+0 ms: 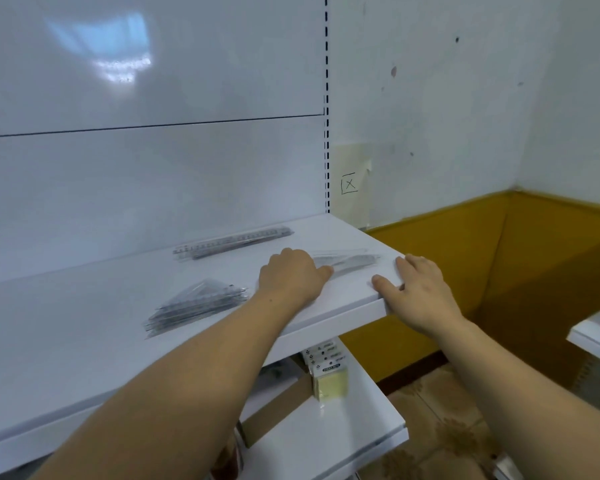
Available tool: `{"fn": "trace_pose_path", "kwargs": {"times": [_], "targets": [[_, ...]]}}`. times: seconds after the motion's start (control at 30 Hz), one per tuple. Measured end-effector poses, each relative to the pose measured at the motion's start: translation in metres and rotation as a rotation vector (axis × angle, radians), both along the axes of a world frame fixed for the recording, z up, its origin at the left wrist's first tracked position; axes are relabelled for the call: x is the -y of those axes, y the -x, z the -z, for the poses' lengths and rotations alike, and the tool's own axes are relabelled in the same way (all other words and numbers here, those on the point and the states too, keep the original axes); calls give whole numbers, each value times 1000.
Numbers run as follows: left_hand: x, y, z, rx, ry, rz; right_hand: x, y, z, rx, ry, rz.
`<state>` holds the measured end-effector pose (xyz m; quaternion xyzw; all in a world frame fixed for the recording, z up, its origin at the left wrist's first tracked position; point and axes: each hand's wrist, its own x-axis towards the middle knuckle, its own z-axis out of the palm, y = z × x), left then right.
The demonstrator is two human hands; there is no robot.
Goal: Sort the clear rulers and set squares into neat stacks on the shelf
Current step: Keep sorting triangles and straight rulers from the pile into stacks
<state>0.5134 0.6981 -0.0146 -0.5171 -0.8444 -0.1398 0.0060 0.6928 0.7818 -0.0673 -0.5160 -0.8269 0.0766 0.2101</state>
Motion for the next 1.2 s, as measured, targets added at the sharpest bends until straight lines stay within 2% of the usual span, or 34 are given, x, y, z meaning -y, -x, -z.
{"fn": "trace_pose_path", "kwargs": {"times": [0.17, 0.4, 0.57, 0.83, 1.2], "targets": [[-2, 1, 3, -22, 23, -4, -2, 1, 1, 11, 1, 7], [12, -6, -5, -48, 44, 47, -8, 2, -22, 158, -28, 16], [55, 6, -31, -49, 34, 56, -7, 32, -71, 190, 15, -179], [207, 92, -47, -9, 56, -54, 75, 154, -121, 330, -22, -453], [499, 248, -29, 65, 128, -476, 331, 375, -120, 355, -21, -881]]}}
